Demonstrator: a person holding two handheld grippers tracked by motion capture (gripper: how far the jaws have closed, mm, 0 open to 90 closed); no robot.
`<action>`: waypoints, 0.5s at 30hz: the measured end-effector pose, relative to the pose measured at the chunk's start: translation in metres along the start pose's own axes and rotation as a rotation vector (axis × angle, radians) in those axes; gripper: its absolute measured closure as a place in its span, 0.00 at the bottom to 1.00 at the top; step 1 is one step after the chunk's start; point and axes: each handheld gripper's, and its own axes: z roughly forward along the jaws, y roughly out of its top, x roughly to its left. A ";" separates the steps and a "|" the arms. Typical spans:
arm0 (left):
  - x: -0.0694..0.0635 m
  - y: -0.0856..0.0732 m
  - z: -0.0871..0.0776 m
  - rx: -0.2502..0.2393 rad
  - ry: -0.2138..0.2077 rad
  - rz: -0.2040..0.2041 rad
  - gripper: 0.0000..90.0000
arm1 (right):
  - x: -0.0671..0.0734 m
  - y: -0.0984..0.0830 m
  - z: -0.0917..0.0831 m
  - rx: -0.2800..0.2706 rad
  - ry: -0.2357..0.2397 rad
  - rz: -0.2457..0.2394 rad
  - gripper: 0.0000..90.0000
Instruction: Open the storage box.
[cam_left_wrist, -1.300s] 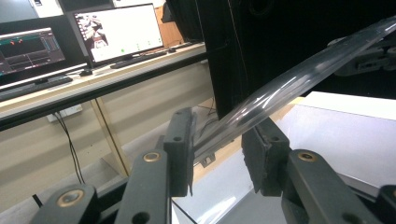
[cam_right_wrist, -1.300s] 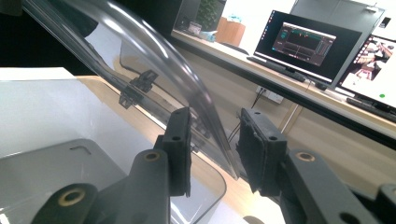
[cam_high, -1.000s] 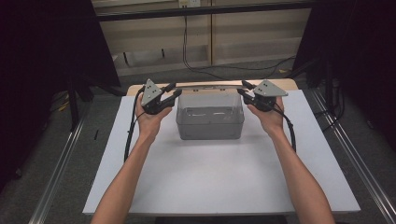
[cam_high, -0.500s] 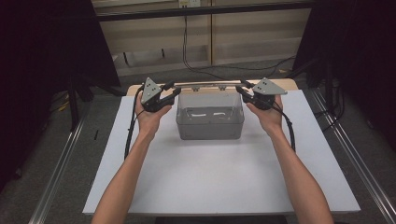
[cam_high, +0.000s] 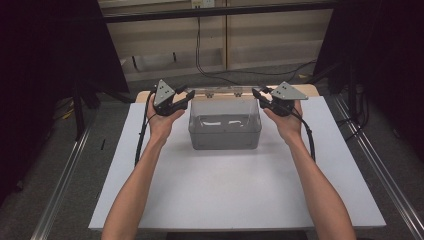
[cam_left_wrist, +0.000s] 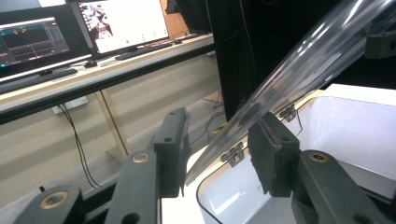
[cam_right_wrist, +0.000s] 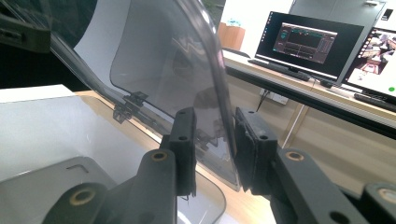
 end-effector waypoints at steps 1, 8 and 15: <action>0.000 -0.001 0.002 0.002 -0.001 -0.004 0.65 | 0.000 0.000 0.000 0.000 0.000 0.000 0.78; 0.000 -0.010 0.009 0.013 -0.002 -0.027 0.64 | 0.000 0.000 0.001 -0.002 0.001 0.005 0.78; -0.001 -0.010 0.011 0.018 -0.006 -0.011 0.67 | -0.002 0.000 0.002 -0.004 0.001 0.012 0.78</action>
